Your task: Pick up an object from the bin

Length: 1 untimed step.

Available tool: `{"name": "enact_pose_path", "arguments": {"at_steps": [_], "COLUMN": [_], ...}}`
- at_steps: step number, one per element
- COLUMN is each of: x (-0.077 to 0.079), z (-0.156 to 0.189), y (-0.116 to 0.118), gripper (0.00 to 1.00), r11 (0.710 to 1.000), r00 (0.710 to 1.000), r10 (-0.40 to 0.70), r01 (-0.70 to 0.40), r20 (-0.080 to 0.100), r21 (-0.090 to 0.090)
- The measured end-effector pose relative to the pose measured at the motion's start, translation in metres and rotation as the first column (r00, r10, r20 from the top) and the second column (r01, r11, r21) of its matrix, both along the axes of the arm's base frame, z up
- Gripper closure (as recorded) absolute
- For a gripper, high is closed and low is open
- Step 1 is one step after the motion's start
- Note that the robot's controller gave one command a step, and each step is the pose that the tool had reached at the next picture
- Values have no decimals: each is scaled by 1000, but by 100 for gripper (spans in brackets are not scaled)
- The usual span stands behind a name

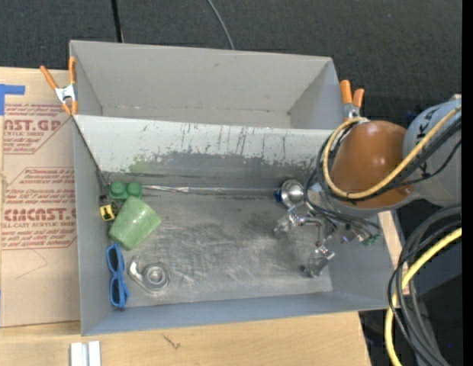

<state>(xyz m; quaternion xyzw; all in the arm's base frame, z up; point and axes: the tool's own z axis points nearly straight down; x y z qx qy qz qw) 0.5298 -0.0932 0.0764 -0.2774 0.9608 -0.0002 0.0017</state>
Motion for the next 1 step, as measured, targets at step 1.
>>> {"name": "enact_pose_path", "arguments": {"at_steps": [1], "x": [17], "z": [23], "y": [62], "gripper": [0], "r11": [999], "r00": [999], "r10": [37], "r01": [-37], "r20": [1], "r21": [2]}}
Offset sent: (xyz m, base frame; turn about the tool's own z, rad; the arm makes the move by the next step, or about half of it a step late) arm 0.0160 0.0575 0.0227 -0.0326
